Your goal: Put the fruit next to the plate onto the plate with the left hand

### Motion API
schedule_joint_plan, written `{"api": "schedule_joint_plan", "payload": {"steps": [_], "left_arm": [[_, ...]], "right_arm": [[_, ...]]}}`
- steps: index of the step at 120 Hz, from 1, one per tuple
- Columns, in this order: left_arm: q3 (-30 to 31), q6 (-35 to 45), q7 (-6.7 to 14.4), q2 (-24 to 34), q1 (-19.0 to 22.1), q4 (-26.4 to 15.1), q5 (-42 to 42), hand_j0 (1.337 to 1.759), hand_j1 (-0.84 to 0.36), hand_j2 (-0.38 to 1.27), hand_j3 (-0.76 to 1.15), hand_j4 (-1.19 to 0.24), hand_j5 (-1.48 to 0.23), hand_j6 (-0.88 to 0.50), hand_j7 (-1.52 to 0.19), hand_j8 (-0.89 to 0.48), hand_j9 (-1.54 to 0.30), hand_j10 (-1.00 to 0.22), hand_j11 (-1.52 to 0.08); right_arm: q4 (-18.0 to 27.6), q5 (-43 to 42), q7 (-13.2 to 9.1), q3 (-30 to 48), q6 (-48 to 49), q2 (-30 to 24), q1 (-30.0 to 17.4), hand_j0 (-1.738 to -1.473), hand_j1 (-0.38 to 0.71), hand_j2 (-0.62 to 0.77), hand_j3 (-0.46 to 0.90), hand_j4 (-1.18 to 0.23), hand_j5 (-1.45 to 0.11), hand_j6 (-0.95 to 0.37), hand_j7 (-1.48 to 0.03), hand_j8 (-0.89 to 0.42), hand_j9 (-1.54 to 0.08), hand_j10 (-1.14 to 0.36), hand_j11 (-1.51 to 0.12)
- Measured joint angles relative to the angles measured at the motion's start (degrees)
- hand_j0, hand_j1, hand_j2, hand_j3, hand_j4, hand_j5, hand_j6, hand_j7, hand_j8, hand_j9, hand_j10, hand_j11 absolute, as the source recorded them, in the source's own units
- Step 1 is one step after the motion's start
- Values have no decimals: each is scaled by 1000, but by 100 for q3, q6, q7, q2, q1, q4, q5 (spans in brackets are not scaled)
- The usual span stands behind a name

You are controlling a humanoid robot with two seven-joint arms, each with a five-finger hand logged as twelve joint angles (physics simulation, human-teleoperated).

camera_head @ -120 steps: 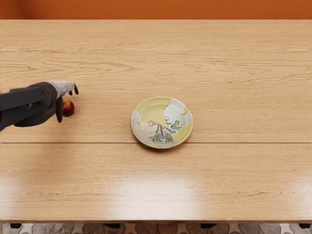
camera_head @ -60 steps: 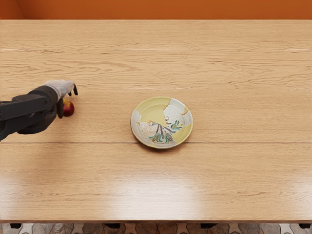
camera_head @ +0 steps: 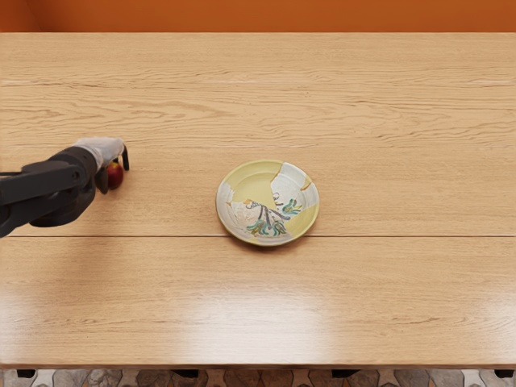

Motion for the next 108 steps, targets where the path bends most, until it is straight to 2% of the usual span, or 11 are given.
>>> {"api": "schedule_joint_plan", "payload": {"steps": [30,51,92,108], "left_arm": [[0,-8,-1,0,-12,-6,-10,1657,-269,187,0,-574,-739,-486,-744,-537,-747,-569,-748],[57,-31,-3,1,-31,-7,-12,1655,-283,220,0,-642,-839,-458,-844,-496,-851,-635,-852],[105,-80,4,0,-119,-11,-41,1651,-301,237,0,-554,-1022,-361,-1014,-412,-1006,-742,-1006],[85,-233,5,-32,-445,-16,-82,1650,-310,232,0,-536,-1039,-342,-1032,-400,-1021,-753,-1020]], "right_arm": [[0,0,0,0,0,0,-2,-1658,-334,-3,0,-12,-16,-12,-16,-12,-16,-12,-16],[0,0,0,0,0,0,-2,-1658,-334,-3,0,-12,-16,-12,-16,-12,-16,-12,-16],[0,0,0,0,0,0,-2,-1658,-334,-3,0,-12,-16,-12,-16,-12,-16,-12,-16],[0,0,0,0,0,0,-3,-1658,-334,-3,0,-12,-16,-12,-16,-12,-16,-12,-16]]}}
